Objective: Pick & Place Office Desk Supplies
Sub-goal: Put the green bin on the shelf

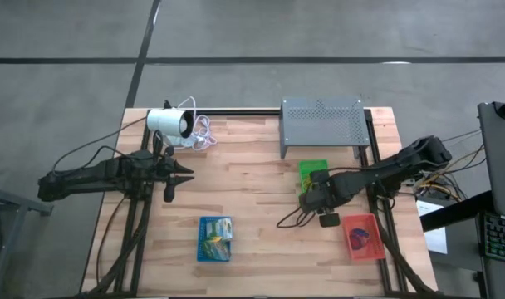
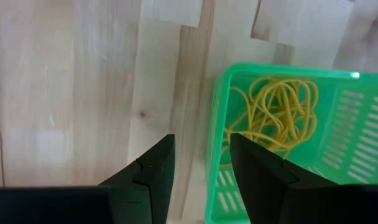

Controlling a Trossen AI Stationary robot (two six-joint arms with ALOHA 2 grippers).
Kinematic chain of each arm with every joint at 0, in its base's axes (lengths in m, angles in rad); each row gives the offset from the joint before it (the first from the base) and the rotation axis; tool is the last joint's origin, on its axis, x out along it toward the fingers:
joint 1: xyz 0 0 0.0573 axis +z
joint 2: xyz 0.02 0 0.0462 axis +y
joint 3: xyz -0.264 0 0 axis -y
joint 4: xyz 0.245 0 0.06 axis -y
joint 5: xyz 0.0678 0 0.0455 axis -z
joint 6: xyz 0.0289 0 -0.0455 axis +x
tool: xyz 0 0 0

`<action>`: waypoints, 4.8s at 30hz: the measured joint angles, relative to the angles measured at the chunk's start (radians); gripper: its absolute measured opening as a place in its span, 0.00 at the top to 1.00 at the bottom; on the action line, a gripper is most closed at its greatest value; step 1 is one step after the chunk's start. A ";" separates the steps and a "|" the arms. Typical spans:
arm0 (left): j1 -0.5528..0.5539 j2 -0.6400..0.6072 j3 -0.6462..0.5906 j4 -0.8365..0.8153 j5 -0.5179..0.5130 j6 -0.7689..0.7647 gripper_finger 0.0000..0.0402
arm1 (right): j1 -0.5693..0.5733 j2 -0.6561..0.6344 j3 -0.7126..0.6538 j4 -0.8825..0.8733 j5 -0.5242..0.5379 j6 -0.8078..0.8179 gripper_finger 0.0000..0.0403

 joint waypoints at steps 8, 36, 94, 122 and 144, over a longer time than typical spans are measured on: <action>0.000 0.000 0.000 0.000 0.000 0.000 0.75 | -0.002 -0.006 -0.062 0.106 0.003 0.016 0.62; 0.000 0.000 0.000 0.000 0.000 0.000 0.75 | -0.006 -0.009 -0.163 0.196 0.004 0.019 0.97; 0.000 0.000 0.000 0.000 0.000 0.000 0.75 | -0.365 -0.453 0.395 -0.560 0.091 -0.244 0.97; 0.000 0.000 0.000 0.000 0.000 0.000 0.75 | -1.063 -0.232 0.380 -0.449 -0.053 -0.785 0.97; 0.000 0.000 0.000 0.000 0.000 0.000 0.75 | -1.146 -0.294 0.176 -0.375 -0.109 -0.858 0.98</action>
